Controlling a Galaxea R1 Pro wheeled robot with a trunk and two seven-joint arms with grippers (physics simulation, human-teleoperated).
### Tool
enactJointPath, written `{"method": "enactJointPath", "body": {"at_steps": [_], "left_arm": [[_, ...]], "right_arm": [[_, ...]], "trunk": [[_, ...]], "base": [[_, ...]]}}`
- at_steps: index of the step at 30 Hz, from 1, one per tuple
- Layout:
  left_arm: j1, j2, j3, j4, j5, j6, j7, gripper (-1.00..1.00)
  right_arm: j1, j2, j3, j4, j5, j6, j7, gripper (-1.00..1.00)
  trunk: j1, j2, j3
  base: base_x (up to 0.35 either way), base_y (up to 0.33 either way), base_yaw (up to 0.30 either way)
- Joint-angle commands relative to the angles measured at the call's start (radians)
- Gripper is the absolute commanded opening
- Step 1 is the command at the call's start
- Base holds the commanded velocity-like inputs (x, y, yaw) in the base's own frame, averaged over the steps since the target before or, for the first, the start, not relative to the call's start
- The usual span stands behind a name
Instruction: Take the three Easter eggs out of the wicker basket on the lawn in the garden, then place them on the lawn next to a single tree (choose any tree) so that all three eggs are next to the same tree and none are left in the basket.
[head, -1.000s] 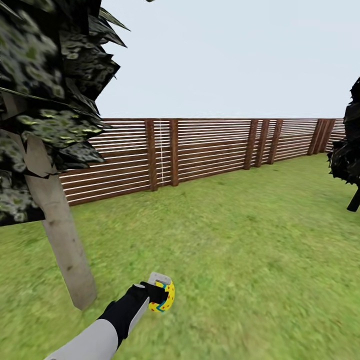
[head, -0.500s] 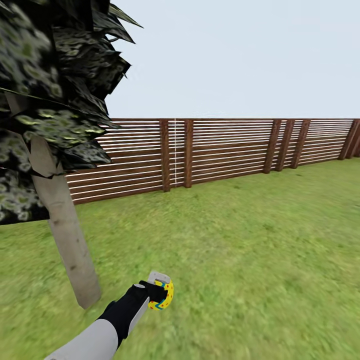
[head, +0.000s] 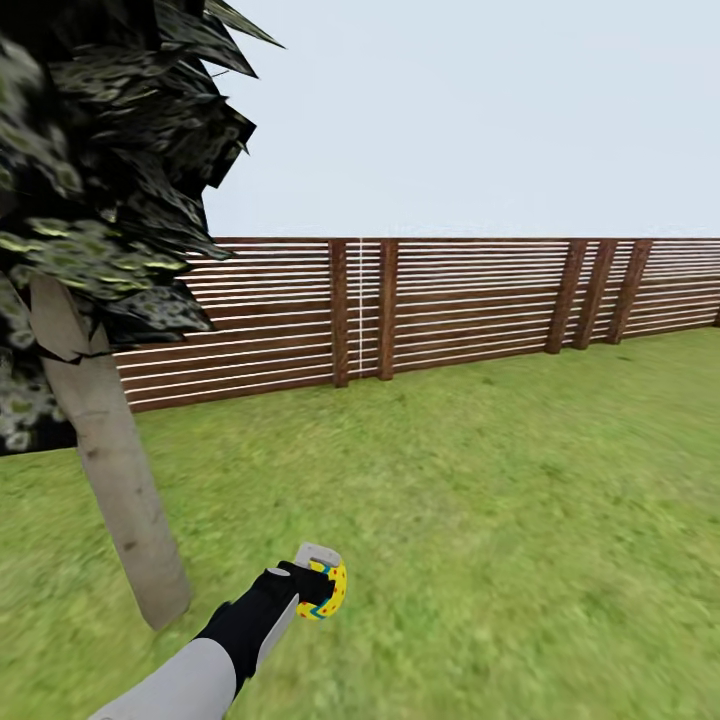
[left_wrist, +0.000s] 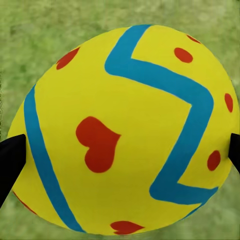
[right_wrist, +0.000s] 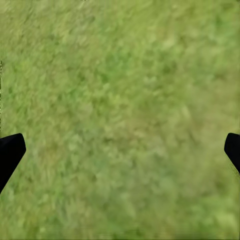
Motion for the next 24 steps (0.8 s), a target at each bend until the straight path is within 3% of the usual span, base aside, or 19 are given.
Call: {"method": "enactJointPath", "body": {"at_steps": [1, 24], "left_arm": [[-0.001, 0.0, -0.004, -0.001, -0.001, 0.005, 0.002, -1.0], [-0.001, 0.0, -0.004, -0.001, -0.002, -0.008, 0.002, -1.0]], "right_arm": [[0.0, 0.0, -0.001, -0.001, -0.009, 0.008, 0.001, 1.0], [0.0, 0.0, 0.003, -0.001, -0.008, 0.008, 0.002, 1.0]], "trunk": [[0.001, -0.001, 0.0], [0.001, -0.001, 0.017]], "base": [[0.228, -0.248, 0.239], [0.228, -0.246, 0.261]]}}
